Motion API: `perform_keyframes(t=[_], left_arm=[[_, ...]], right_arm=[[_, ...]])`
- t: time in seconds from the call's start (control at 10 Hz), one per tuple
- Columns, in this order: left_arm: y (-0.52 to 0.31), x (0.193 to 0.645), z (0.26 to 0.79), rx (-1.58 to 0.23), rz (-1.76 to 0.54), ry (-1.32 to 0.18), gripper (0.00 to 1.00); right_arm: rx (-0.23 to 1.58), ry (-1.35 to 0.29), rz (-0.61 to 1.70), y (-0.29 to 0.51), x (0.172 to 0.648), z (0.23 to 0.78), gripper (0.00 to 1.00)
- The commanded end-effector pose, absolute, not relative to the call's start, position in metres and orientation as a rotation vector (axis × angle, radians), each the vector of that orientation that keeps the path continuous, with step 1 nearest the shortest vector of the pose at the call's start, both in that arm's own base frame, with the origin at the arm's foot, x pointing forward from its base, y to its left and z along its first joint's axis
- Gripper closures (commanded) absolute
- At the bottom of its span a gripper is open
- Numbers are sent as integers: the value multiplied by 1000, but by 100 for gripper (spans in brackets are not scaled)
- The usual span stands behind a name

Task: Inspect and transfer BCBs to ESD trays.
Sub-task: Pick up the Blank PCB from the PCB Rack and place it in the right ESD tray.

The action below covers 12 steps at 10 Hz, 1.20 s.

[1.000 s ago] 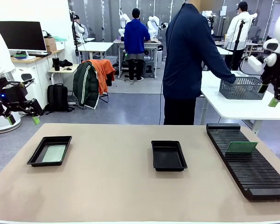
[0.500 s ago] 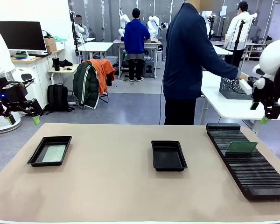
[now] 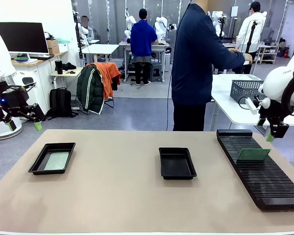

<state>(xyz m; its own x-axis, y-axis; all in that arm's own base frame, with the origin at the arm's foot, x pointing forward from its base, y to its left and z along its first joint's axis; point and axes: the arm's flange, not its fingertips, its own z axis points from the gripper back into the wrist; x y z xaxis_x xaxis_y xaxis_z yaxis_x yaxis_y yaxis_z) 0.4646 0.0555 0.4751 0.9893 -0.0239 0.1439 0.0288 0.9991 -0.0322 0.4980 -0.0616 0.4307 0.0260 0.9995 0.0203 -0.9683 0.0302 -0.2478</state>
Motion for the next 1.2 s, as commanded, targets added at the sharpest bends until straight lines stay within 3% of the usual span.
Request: perform_keyframes(t=[0.0, 1.1], left_arm=[[56, 463, 473, -34, -31, -151, 0], [56, 463, 473, -34, -31, -151, 0]], right_arm=[[-207, -216, 1505, -61, 495, 407, 0], [-168, -274, 1476, -57, 489, 347, 0]])
